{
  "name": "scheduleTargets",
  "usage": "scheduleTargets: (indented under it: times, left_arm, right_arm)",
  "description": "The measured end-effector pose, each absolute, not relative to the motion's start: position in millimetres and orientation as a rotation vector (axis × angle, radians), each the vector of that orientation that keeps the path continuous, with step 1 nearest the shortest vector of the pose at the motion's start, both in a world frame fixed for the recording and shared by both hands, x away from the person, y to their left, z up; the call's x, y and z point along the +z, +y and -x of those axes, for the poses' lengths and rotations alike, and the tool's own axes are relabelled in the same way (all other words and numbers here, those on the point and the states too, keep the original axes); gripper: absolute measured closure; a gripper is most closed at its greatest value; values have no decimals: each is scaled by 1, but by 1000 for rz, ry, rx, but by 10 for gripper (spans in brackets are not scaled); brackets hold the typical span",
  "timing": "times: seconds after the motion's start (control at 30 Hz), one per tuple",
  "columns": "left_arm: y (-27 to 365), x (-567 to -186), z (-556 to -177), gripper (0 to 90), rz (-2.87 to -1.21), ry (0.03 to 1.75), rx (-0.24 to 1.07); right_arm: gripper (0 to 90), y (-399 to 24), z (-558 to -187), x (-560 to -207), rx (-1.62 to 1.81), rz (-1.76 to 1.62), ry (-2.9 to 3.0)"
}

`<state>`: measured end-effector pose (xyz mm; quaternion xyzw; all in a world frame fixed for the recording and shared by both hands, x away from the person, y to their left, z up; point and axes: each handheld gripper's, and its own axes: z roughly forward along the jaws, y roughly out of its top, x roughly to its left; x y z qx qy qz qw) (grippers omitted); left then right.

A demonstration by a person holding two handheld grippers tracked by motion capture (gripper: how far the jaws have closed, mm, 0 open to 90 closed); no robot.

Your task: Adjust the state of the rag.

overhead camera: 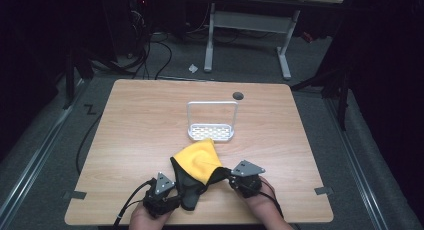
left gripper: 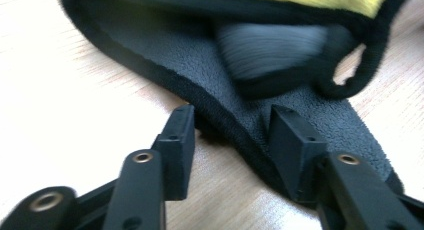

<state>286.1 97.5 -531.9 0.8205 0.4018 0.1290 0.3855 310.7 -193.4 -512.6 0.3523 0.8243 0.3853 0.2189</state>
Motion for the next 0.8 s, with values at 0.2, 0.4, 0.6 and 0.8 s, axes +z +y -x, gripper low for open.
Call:
scheduleTargets:
  times: [0.2,0.4,0.6,0.8]
  left_arm:
    - [99,-531,-291,624,-2095,1022,304]
    - [103,-531,-295,667,-2086,1032,284]
    - [106,-531,-295,763,-2088,1019,271]
    - [107,-530,-294,794,-2088,1016,275]
  right_arm:
    - [860,-232,-319,-515,978,-1067,2194]
    - [861,-262,-332,-521,908,-1185,2130]
    - [833,-272,-338,-524,920,-1244,2119]
    - [751,-268,-335,-521,939,-1235,2117]
